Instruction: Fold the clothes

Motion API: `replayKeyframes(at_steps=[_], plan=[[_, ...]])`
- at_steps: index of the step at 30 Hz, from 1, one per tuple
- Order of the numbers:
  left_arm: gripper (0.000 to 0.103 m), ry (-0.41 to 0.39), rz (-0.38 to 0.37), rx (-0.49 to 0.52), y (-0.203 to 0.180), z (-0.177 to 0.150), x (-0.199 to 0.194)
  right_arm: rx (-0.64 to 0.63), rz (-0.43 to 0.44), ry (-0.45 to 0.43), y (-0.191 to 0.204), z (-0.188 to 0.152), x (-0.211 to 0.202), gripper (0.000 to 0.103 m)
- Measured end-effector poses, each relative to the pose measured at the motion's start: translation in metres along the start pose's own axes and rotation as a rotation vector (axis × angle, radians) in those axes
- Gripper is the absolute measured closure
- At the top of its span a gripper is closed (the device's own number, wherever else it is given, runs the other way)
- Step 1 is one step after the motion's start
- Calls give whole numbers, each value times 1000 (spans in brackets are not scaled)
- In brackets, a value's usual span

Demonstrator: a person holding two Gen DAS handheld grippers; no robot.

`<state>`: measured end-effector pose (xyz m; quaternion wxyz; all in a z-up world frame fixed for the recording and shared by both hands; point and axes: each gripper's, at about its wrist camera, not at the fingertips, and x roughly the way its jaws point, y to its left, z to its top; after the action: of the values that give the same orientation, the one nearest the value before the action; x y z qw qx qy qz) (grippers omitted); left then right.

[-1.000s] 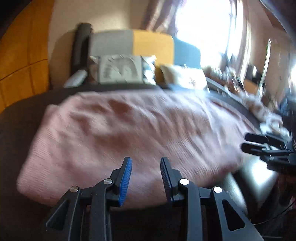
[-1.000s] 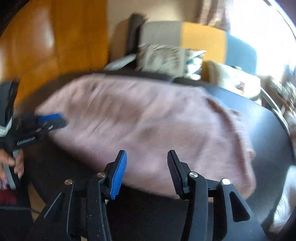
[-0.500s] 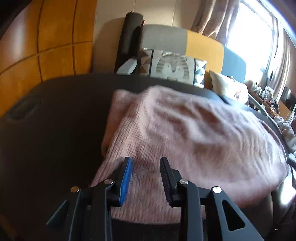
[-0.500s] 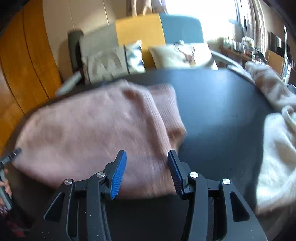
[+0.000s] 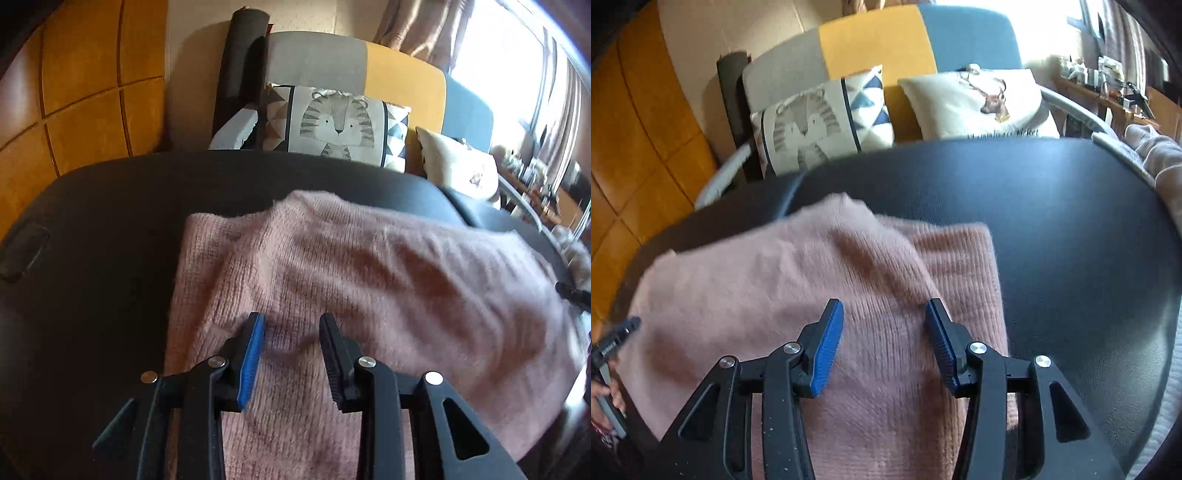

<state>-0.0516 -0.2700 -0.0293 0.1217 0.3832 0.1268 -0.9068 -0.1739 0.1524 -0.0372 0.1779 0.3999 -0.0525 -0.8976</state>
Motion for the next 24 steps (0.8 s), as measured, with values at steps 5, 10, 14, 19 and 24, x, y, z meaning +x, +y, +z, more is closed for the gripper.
replayKeyframes(at_steps=[5, 10, 14, 19, 24], plan=[[71, -19, -35, -39, -3, 47, 20, -111, 69, -14, 46, 36, 25, 53], [71, 37, -1, 46, -15, 77, 65, -195, 77, 48, 70, 47, 72, 53], [70, 60, 38, 44, -5, 75, 86, -160, 31, 119, 57, 45, 95, 52], [68, 41, 30, -72, 20, 71, 86, -59, 39, 103, 38, 45, 96, 52], [68, 49, 48, -67, 15, 74, 80, -80, -11, 98, 52, 49, 84, 50]])
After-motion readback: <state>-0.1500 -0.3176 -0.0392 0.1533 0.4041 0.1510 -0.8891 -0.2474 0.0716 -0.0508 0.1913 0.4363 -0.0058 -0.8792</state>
